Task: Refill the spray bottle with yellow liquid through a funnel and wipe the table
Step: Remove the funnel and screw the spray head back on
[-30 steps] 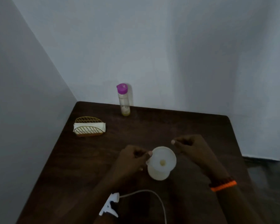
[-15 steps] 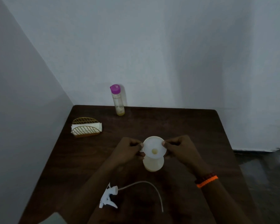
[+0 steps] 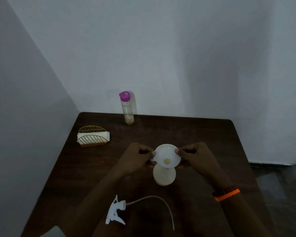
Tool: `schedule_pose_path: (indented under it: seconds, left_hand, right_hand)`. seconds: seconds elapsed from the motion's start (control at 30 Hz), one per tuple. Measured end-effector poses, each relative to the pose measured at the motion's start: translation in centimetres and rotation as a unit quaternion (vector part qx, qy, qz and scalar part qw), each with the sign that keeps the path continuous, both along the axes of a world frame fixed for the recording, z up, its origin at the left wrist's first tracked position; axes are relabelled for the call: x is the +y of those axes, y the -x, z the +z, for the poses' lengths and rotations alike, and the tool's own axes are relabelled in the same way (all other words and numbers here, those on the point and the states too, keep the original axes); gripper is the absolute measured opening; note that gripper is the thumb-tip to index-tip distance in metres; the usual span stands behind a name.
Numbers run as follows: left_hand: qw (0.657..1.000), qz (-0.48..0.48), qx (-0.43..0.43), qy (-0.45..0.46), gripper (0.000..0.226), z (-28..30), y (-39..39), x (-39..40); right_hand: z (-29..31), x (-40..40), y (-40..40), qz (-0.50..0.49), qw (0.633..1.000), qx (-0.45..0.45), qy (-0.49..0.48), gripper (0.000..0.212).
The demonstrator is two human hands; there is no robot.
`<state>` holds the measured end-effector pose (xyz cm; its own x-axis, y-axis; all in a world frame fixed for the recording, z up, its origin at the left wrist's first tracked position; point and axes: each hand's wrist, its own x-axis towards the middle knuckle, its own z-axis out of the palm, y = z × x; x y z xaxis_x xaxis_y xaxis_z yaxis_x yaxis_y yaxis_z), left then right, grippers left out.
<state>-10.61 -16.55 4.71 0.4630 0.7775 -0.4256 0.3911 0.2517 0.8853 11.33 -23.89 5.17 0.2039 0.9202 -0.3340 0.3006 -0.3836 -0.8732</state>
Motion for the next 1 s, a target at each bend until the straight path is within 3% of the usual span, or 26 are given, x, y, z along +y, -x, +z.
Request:
schedule_pose_path:
  seconds: [0.17,0.4,0.7,1.0]
  left_hand:
    - [0.999,0.003,-0.005,-0.032,0.016,1.3,0.5,1.4]
    - [0.984,0.003,0.054,-0.167,0.017,0.8,1.0,6.3]
    - [0.948,0.057,0.158,-0.269,0.020,-5.5,-0.4,14.4]
    - [0.950,0.081,0.205,-0.222,0.024,-12.6,-2.2,18.7]
  right_hand:
    - [1.7,1.6,0.0,0.009,0.999,0.001,-0.035,0.014]
    - [1.9,7.5,-0.5,0.056,0.996,0.010,-0.062,0.021]
    - [-5.6,18.4,-0.9,0.075,0.992,-0.056,-0.078,0.022]
    - [-12.9,23.6,-0.6,0.031,0.996,-0.061,-0.049,0.020]
